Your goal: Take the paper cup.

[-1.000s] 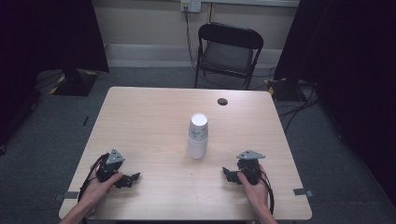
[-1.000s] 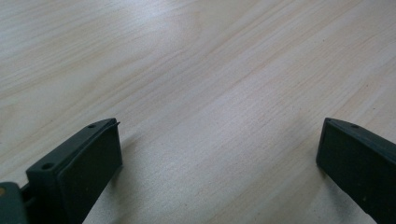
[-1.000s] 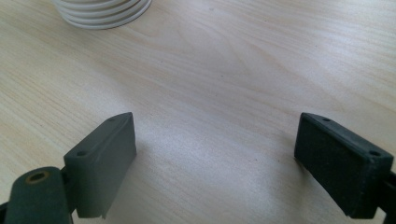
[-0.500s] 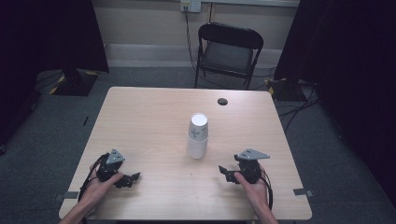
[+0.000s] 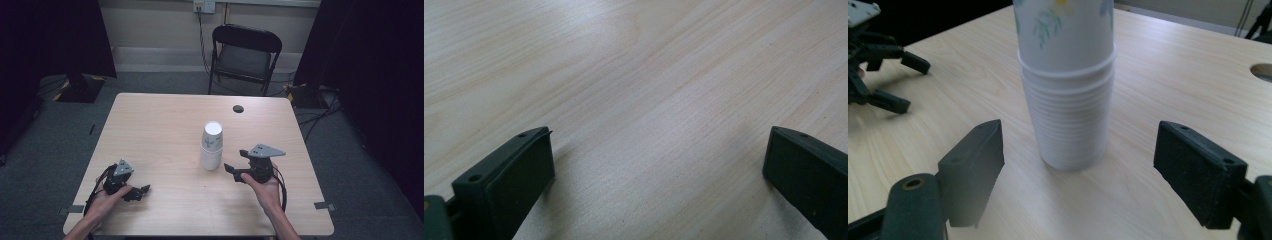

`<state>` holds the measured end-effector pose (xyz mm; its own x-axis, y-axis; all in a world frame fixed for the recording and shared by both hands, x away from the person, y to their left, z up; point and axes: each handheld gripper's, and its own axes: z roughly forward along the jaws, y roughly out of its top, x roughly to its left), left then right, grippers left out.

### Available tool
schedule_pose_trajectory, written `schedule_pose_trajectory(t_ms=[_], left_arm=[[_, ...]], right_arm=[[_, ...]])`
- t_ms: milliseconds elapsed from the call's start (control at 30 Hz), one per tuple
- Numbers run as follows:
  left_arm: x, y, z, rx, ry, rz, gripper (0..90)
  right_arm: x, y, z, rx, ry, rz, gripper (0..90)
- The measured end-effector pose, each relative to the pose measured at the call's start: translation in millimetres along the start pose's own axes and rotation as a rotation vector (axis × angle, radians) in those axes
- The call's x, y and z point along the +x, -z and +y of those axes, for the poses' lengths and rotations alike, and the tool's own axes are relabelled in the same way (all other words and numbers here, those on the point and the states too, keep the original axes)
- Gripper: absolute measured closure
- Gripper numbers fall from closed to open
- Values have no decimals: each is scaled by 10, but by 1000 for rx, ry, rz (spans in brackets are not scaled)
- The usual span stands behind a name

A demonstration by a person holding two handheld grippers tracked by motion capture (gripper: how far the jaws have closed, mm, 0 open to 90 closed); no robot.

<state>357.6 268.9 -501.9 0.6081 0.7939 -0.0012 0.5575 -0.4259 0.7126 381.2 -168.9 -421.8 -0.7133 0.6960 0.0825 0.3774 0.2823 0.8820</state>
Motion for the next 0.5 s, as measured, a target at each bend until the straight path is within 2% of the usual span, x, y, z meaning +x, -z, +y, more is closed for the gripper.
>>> schedule_pose_trajectory(t_ms=[200, 367, 500], left_arm=[[0, -4, 2, -3, -1, -3, 0], [1, -4, 3, -3, -2, -3, 0], [1, -4, 3, -3, -3, -4, 0]], right_arm=[[7, -82, 147, -23, 6, 26, 184], [12, -140, 288, -64, 15, 44, 155], [21, -217, 389, -97, 33, 35, 140]])
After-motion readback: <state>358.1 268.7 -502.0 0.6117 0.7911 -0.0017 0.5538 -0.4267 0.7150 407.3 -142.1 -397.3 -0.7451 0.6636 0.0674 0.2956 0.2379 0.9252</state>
